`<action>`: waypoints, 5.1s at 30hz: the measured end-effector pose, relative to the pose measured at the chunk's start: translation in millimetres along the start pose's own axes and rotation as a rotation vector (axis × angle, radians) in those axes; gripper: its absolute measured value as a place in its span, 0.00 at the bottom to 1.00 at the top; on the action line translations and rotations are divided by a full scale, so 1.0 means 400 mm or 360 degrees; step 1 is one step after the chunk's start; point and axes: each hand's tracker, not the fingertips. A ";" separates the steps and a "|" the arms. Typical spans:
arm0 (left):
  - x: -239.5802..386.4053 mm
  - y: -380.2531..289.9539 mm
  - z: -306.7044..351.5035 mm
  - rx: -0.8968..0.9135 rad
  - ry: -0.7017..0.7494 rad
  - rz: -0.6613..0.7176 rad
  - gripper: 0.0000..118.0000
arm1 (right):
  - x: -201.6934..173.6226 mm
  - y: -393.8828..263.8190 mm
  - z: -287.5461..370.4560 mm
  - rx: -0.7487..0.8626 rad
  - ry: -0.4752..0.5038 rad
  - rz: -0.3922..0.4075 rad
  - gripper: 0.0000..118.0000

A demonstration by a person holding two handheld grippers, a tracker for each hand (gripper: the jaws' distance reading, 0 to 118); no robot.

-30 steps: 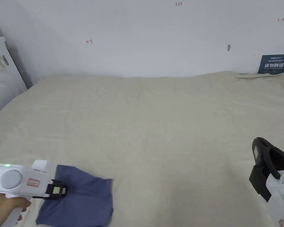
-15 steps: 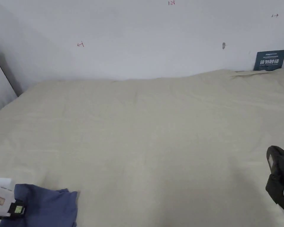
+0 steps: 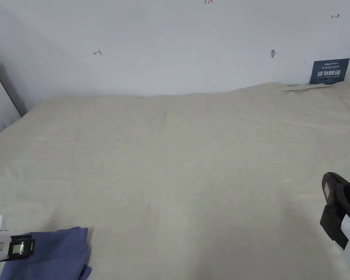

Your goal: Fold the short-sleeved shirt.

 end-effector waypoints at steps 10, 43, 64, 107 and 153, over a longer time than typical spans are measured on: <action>0.070 0.006 0.230 0.0667 -0.0150 0.0048 0.98 | 0.011 0.034 0.017 -0.0010 0.0038 0.0016 0.00; 0.624 -0.114 0.573 0.1455 -0.0541 0.0119 0.00 | 0.137 0.080 0.109 0.0042 -0.0055 -0.0059 0.00; 0.728 -0.187 0.589 0.1528 -0.0512 0.0128 0.00 | 0.174 0.013 0.123 0.0027 -0.0134 -0.0018 0.00; 0.729 -0.175 0.599 0.1546 -0.0496 0.0127 0.00 | 0.175 0.028 0.131 0.0045 -0.0141 -0.0002 0.00; 0.714 -0.171 0.598 0.1572 -0.0480 0.0130 1.00 | 0.165 0.040 0.126 0.0077 -0.0158 -0.0008 0.93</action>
